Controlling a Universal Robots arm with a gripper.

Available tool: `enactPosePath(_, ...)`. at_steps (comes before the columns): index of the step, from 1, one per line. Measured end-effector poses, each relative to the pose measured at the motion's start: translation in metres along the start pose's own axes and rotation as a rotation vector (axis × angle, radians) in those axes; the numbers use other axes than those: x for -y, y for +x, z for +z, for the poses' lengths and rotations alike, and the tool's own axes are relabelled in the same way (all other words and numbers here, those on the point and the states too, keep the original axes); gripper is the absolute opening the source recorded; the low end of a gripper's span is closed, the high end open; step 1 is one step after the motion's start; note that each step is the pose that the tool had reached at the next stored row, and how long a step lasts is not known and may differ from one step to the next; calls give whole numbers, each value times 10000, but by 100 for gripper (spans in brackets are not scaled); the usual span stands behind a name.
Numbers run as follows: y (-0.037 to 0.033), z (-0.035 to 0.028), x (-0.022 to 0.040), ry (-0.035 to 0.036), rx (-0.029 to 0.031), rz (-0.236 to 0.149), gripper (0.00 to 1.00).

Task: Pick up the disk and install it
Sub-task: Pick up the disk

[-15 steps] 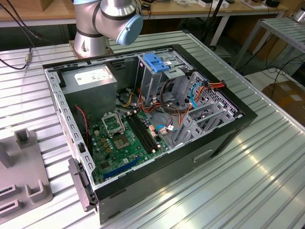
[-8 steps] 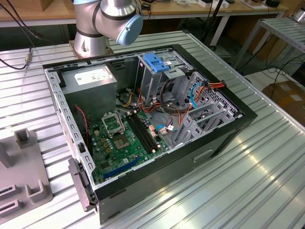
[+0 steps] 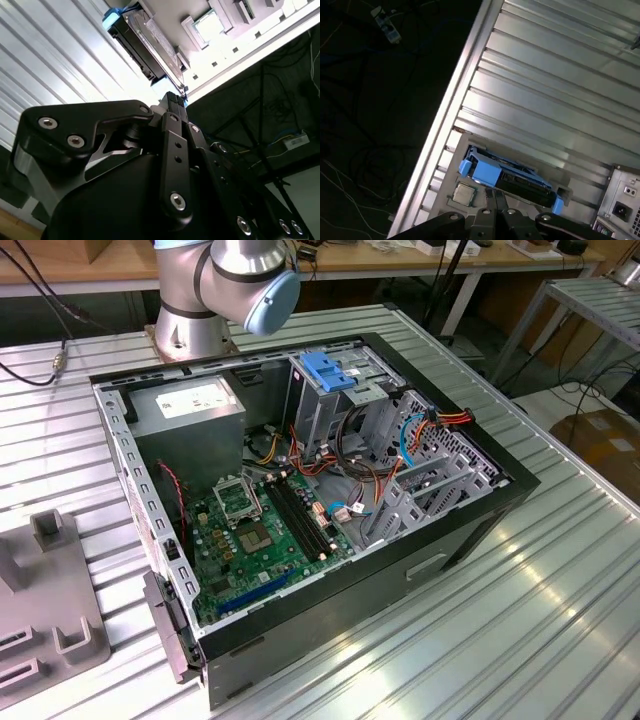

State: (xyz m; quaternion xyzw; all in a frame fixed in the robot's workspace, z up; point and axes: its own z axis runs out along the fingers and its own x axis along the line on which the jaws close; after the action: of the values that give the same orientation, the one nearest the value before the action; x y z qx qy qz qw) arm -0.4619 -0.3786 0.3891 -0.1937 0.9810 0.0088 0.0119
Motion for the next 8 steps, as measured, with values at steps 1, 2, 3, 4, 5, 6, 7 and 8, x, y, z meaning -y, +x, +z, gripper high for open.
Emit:
enactPosePath(1, 0, 0, 0, -3, -1, -121, 10)
enactPosePath(2, 0, 0, 0, -7, -4, -294, 10)
enactPosePath(3, 0, 0, 0, -13, -7, -496, 10)
enactPosePath(4, 0, 0, 0, -16, -7, -592, 10)
enactPosePath(5, 0, 0, 0, -19, -9, -722, 10)
enactPosePath(6, 0, 0, 0, -22, -10, -826, 10)
enactPosePath(7, 0, 0, 0, -27, -14, -1052, 10)
enactPosePath(8, 0, 0, 0, -28, -16, -1169, 10)
